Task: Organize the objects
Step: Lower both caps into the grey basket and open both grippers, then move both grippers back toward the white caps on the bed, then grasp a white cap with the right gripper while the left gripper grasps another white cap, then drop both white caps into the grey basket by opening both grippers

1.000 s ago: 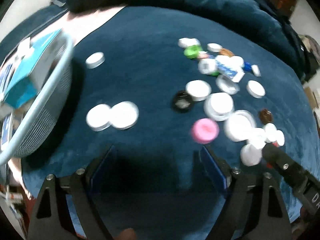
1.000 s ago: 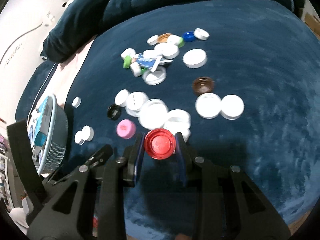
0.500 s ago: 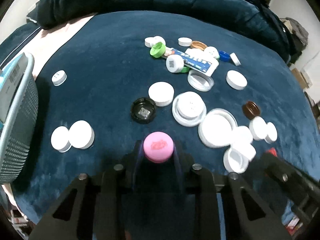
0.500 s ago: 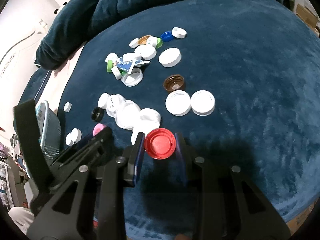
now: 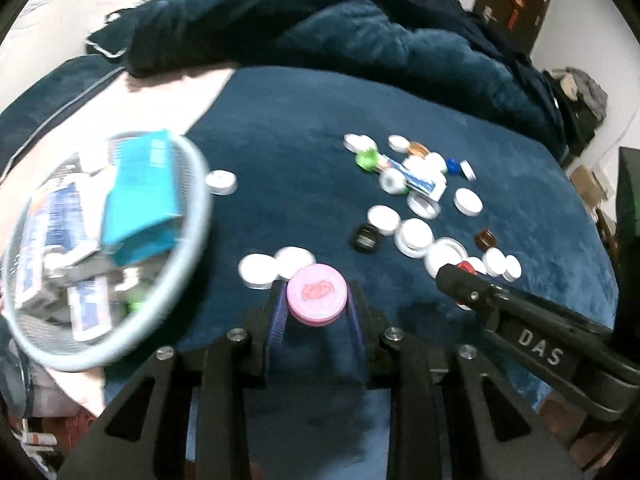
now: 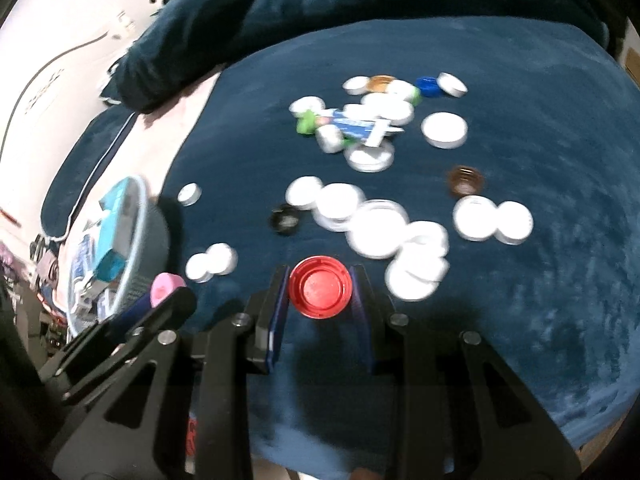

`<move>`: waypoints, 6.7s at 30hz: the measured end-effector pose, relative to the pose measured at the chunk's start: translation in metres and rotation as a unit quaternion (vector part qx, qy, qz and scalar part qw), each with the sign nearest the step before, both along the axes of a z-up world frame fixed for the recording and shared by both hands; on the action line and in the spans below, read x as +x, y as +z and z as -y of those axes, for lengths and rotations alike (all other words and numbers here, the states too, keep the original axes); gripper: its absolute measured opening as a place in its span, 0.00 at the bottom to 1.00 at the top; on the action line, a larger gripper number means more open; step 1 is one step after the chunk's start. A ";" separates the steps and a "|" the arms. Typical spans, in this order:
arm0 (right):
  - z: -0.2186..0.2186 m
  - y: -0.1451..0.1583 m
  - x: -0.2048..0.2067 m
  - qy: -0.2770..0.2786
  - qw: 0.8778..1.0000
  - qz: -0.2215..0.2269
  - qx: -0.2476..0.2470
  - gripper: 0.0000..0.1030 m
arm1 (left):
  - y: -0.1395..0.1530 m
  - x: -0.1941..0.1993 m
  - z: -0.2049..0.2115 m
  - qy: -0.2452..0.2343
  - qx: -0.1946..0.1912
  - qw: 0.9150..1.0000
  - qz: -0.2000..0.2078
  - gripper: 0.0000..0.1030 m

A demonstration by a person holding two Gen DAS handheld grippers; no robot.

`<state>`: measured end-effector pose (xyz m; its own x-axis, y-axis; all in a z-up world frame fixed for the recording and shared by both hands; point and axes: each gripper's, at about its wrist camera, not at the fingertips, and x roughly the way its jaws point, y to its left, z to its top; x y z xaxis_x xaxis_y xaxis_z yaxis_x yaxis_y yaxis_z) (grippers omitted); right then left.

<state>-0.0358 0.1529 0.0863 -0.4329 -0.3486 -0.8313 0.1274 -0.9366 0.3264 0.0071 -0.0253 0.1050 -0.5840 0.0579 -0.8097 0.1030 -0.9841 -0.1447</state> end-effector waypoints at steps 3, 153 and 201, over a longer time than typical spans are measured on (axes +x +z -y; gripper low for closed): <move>0.029 0.009 0.004 0.025 1.000 -0.008 -0.005 0.30 | 0.012 0.014 0.029 0.027 0.002 1.000 -0.010 0.29; 0.118 -0.061 -0.045 0.122 0.988 0.032 0.089 0.97 | -0.074 0.021 0.083 0.145 0.028 0.987 0.063 0.30; 0.197 0.012 0.019 0.190 0.979 0.014 -0.070 0.39 | -0.004 0.074 0.187 0.202 0.088 0.975 -0.015 0.44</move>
